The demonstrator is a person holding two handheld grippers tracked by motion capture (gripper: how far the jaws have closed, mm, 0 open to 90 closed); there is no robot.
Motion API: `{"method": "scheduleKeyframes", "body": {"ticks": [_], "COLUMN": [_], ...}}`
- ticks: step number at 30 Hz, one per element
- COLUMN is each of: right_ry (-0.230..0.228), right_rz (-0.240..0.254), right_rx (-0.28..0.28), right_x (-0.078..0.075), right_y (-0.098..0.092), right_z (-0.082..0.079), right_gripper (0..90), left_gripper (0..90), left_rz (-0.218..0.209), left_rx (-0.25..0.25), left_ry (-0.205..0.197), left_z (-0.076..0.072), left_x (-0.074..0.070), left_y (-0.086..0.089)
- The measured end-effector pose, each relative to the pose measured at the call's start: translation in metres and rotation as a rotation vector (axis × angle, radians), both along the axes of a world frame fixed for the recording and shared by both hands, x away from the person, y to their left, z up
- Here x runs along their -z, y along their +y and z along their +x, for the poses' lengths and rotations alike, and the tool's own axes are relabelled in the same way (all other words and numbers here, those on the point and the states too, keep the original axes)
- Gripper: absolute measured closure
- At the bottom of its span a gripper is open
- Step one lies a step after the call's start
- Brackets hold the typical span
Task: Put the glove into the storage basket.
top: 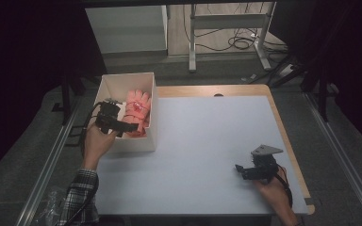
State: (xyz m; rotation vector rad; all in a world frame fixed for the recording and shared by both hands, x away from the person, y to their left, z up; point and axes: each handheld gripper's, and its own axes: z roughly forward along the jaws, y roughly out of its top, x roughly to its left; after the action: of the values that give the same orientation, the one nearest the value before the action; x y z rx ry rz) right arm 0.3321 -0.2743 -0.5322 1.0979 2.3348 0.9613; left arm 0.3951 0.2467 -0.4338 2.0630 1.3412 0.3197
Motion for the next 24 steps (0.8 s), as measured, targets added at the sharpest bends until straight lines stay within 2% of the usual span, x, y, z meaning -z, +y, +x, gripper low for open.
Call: {"method": "scheduleKeyframes", "body": {"ticks": [8, 13, 24], "right_ry": [0.001, 0.001, 0.001], "right_rz": [-0.002, -0.002, -0.002], "right_rx": [0.000, 0.000, 0.000], "right_x": [0.000, 0.000, 0.000], "right_y": [0.000, 0.000, 0.000], "right_z": [0.000, 0.000, 0.000], "right_gripper": [11.8, 11.8, 11.8], "left_gripper": [0.4, 0.4, 0.5], "left_rz": [-0.001, 0.023, 0.009], "left_rx": [0.030, 0.065, 0.132], "left_ry": [-0.047, -0.073, -0.115], "left_z": [-0.019, -0.031, -0.054], "left_x": [-0.003, -0.004, 0.001], "left_y": [-0.003, -0.012, -0.033]}}
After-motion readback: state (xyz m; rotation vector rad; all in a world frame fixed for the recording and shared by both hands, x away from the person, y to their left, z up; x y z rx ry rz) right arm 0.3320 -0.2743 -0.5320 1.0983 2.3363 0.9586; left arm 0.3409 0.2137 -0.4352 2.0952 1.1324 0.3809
